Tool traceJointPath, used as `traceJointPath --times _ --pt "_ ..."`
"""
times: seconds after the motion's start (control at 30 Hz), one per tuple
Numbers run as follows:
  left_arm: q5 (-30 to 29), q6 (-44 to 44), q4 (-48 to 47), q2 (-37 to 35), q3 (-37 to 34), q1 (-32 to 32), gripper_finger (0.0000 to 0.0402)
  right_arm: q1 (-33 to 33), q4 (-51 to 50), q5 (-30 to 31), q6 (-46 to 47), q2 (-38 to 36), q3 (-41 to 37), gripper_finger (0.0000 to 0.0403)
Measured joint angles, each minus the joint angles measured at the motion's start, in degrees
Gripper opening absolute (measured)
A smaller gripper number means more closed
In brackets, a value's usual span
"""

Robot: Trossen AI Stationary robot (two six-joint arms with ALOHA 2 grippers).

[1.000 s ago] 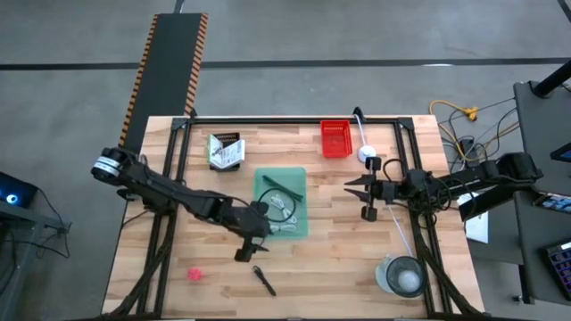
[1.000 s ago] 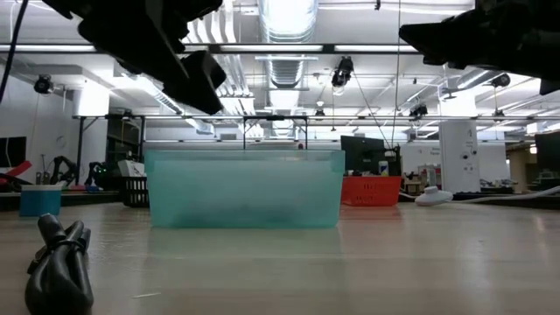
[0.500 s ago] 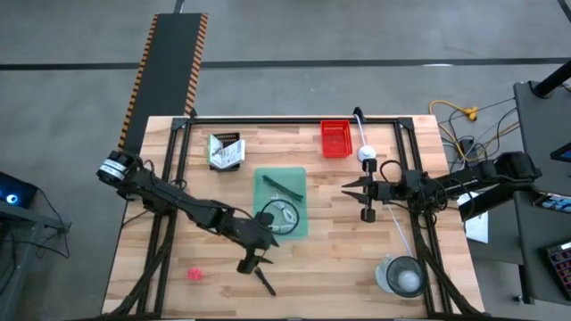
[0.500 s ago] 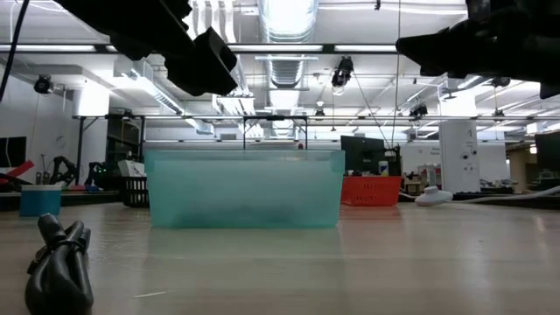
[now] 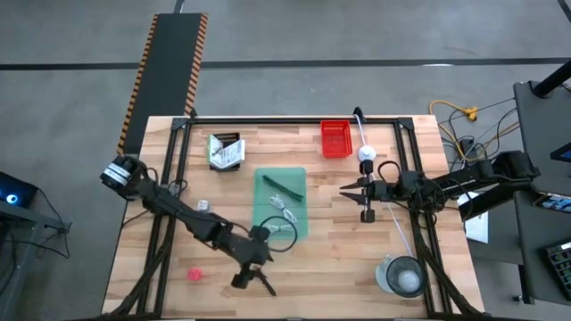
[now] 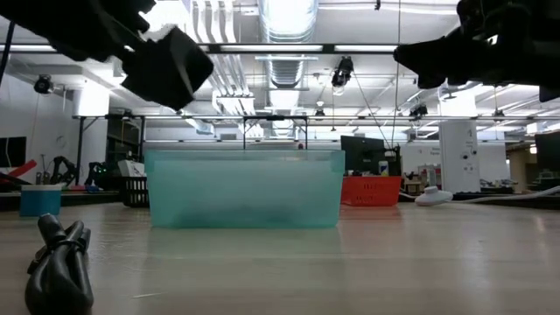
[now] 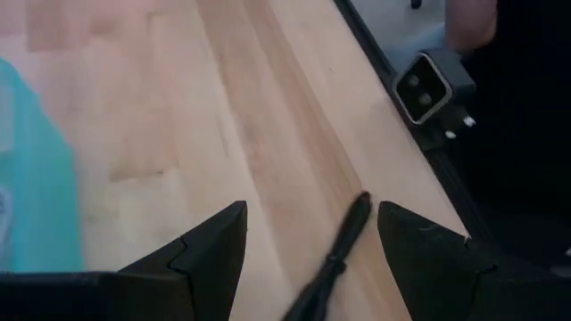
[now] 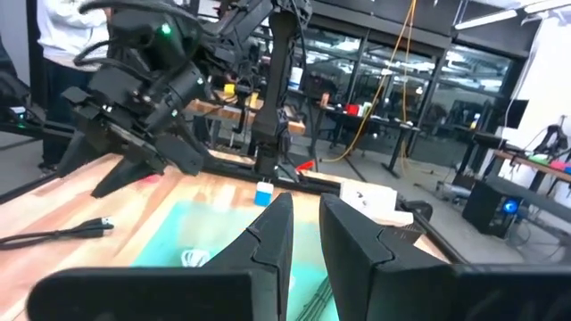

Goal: Pick and place items into bin
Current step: Put the black charger cable into the blue bin

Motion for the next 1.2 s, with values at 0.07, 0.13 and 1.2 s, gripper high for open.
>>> traceJointPath --times 0.07,0.13,1.2 --pt "-0.1 0.0 0.1 0.6 0.0 -0.8 0.0235 0.0 -0.4 0.0 0.2 0.0 0.0 0.0047" --pt "-0.1 0.0 -0.1 1.4 -0.2 -1.7 0.0235 0.0 -0.9 0.0 0.2 0.0 0.0 0.0047" --pt "-0.7 -4.8 -0.4 8.5 -0.2 -5.0 0.0235 0.0 -1.7 -0.1 1.0 0.4 0.0 0.0047"
